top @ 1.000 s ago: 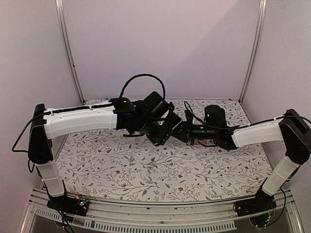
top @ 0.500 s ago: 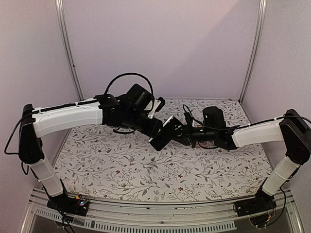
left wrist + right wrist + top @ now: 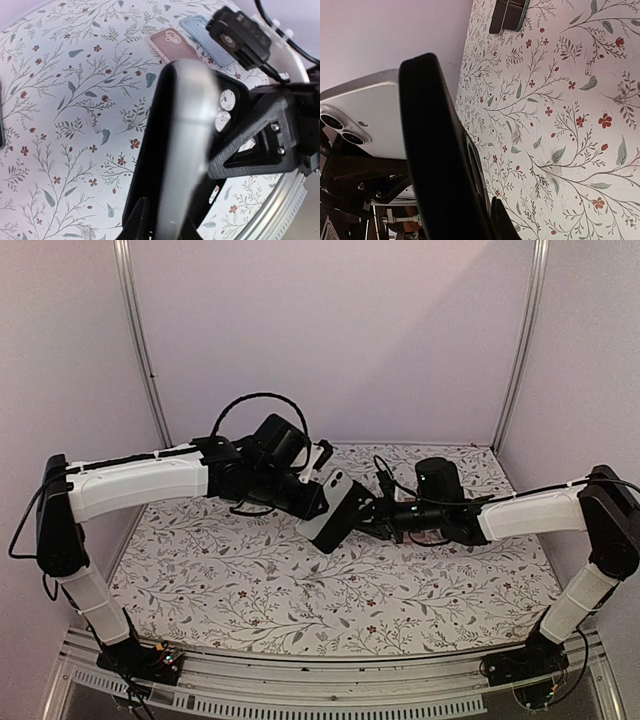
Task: Take the phone out of the phone case
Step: Remove the phone case from the phone.
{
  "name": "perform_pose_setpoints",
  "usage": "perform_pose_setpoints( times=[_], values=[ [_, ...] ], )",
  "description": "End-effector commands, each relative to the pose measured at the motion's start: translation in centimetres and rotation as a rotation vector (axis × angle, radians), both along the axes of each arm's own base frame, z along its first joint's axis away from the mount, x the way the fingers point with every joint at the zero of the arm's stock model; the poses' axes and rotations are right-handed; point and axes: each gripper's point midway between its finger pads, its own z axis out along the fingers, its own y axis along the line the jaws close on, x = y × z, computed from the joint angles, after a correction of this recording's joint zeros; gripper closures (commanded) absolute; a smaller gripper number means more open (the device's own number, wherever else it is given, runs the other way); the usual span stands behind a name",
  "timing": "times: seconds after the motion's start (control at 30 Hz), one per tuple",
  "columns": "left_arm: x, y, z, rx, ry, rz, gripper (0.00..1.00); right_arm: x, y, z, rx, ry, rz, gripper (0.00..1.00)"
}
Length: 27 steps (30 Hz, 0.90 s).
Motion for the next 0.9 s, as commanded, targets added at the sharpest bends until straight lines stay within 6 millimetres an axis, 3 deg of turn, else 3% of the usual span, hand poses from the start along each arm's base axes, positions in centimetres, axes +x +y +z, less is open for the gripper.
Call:
perform_pose_setpoints(
  times=[0.0, 0.1, 0.37, 0.7, 0.87],
  values=[
    [0.4, 0.2, -0.2, -0.003, -0.004, 0.012, 0.9, 0.1, 1.0, 5.0, 0.092, -0.119, 0.034, 1.0],
    [0.4, 0.2, -0.1, -0.005, -0.007, 0.011, 1.0, 0.1, 0.9, 4.7, 0.082, -0.116, 0.029, 1.0],
    [1.0, 1.1, 1.8, -0.029, -0.061, 0.055, 1.0, 0.6, 0.2, 3.3, -0.003, -0.095, 0.024, 1.0],
    [0.4, 2.8, 6.0, -0.184, -0.09, 0.045, 1.0, 2.4, -4.1, -0.3, -0.174, -0.049, 0.051, 1.0],
    [-0.1, 4.2, 6.5, -0.213, -0.1, 0.043, 1.0, 3.9, -5.4, -0.4, -0.239, -0.048, 0.086, 1.0]
  ],
)
